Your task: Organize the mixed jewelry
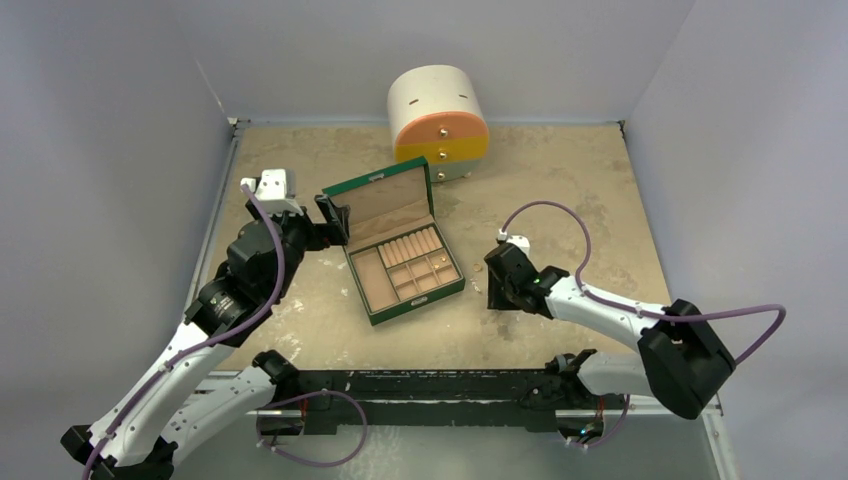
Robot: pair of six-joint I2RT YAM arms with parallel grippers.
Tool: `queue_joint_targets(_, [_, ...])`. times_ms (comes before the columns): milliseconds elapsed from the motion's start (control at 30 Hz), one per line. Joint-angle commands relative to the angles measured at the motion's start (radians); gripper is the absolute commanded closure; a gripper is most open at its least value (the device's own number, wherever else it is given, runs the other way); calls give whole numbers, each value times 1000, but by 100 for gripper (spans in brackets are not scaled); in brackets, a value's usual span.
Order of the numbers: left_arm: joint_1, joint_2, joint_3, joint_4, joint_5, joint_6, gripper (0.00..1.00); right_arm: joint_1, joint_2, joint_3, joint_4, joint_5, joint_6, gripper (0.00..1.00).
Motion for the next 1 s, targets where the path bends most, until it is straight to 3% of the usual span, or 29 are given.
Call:
queue_joint_targets(0, [8,-4,3,47,8,-9,4,5,16,-2,9,-4,2,59])
queue_joint_targets(367, [8,-7,4,46,9,-9,4,7,29,-7,15,-29,-3,68])
queue_joint_targets(800, [8,-11,5,45,10,-9,4,13,-8,-3,-4,-33,9,98])
queue_joint_targets(967, [8,-10,5,45,10,-9,4,14,-68,14,-31,-33,14,100])
